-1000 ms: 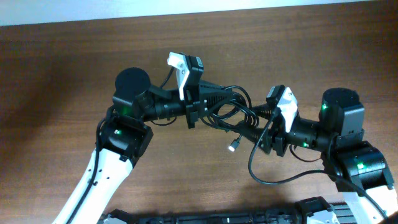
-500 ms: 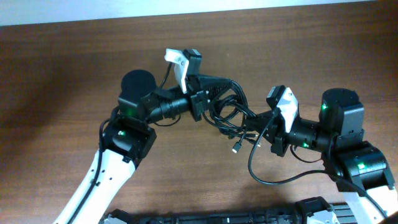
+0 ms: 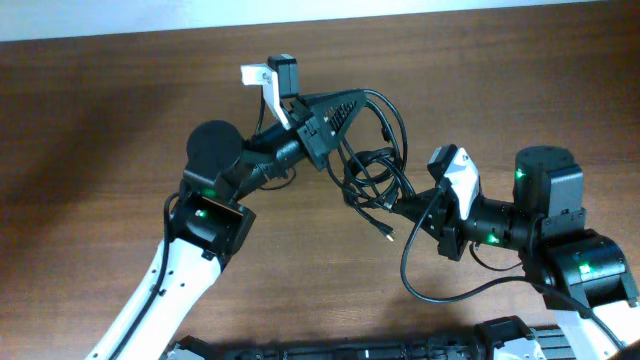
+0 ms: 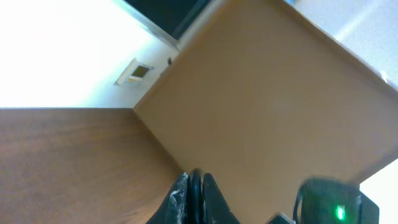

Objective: Untangle cables

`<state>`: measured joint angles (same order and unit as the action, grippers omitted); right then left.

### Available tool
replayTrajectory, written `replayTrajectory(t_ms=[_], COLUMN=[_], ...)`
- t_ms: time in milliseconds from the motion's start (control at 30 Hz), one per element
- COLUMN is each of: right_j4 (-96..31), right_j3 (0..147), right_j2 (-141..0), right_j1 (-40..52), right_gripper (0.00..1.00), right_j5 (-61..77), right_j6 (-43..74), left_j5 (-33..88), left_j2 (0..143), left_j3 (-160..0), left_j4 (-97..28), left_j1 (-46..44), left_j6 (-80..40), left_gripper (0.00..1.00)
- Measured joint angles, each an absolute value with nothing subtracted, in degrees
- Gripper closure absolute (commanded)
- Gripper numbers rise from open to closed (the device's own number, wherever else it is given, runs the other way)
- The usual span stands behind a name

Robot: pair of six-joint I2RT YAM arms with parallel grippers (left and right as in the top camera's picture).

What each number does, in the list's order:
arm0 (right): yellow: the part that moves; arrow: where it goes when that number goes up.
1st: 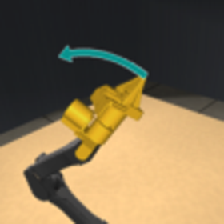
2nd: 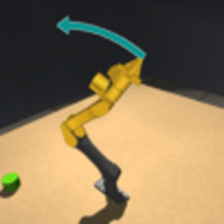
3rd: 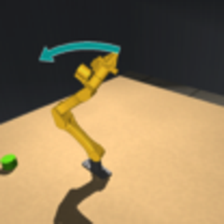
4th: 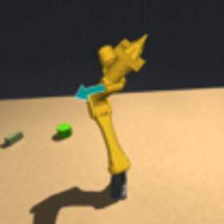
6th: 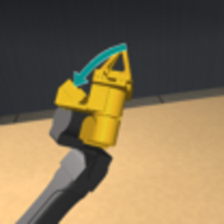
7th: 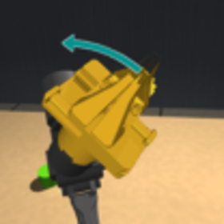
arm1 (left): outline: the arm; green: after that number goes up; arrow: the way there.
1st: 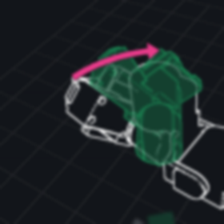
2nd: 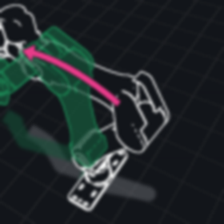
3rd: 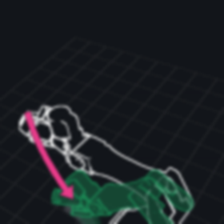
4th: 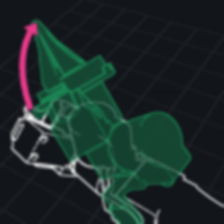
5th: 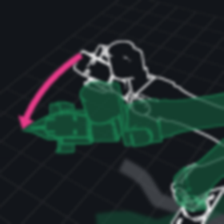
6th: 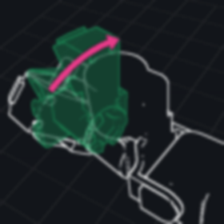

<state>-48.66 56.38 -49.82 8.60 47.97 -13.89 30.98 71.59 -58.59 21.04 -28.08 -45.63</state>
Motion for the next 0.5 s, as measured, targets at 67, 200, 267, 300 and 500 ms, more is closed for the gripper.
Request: replayTrajectory(t_ms=[67, 200, 267, 300, 500], right_j4=[-49.34, -51.51, -50.85, -49.84, -37.47], right_j3=[56.4, 55.86, 55.72, 55.68, 55.29], right_j2=[-49.82, -49.78, -49.78, -49.78, -49.78], right_j1=[8.6, 8.6, 8.6, 8.6, 8.6], right_gripper=[0.96, 0.3, 0.19, 0.18, 0.08], right_j5=[47.92, 47.83, 47.86, 47.86, 47.29], right_j6=[-13.91, -13.96, -14.26, -14.22, -9.39], left_j5=[27.44, 20.16, 18.83, 19.62, 35.75], left_j2=[71.68, 71.66, 71.64, 71.64, 71.64], left_j3=[-58.59, -58.61, -58.61, -58.61, -58.72], left_j4=[21.17, 22.74, 22.72, 22.74, 20.43], left_j1=[-28.12, -27.11, -26.09, -26.06, -26.11], left_j6=[-50.78, -58.17, -57.87, -56.51, -39.79], left_gripper=[1.0, 1.0, 1.0, 1.0, 1.0])
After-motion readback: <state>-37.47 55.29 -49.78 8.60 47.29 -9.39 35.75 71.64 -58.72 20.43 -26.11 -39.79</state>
